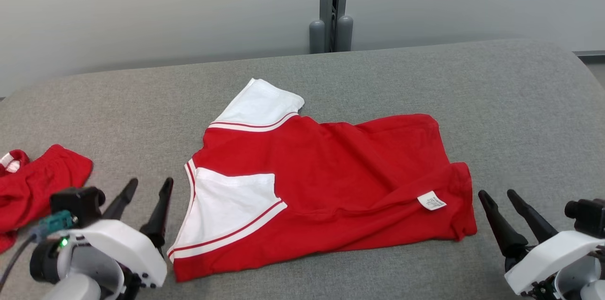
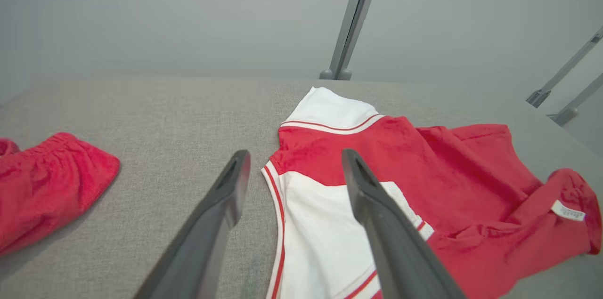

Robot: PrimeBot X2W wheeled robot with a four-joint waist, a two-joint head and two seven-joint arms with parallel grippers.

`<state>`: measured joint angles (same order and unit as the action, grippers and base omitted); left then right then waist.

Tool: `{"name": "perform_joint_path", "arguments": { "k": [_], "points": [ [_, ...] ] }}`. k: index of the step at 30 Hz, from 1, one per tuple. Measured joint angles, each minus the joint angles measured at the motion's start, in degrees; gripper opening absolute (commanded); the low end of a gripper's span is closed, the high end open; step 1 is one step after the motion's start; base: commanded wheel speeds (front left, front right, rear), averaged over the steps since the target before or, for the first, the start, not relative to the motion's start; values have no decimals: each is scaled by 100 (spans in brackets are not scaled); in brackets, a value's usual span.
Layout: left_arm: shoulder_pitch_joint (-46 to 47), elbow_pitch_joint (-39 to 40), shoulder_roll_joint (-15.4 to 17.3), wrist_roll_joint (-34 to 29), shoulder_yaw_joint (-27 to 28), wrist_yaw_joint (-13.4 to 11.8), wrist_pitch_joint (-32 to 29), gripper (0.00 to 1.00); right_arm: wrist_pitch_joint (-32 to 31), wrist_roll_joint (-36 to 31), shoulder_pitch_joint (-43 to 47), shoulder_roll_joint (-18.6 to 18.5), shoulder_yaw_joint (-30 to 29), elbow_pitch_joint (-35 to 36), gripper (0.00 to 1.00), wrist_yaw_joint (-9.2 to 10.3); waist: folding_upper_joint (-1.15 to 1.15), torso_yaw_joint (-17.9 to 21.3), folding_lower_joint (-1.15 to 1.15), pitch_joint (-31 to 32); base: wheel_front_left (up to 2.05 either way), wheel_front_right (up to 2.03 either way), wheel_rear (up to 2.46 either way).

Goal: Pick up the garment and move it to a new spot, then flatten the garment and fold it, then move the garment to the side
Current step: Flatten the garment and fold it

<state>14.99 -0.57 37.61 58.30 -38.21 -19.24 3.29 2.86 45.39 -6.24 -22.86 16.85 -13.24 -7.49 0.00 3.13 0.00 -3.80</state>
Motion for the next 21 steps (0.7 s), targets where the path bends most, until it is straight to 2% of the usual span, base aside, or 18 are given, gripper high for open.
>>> {"name": "perform_joint_path", "arguments": {
  "k": [5,10,21],
  "points": [
    [-408,-192,-196,8,-148,-144,171,100,-314,-376,251,342,-336,-21,100,0,0,-36,0,-5,0,0,0],
    [-506,-534,-316,-26,-364,-142,92,100,-625,-637,303,554,-533,-54,100,0,0,-57,0,-18,0,0,0],
    [-399,-1104,-434,85,-750,137,-584,100,-1224,-878,82,743,-645,-320,100,0,0,-50,0,-112,0,0,0]
  ]
}}
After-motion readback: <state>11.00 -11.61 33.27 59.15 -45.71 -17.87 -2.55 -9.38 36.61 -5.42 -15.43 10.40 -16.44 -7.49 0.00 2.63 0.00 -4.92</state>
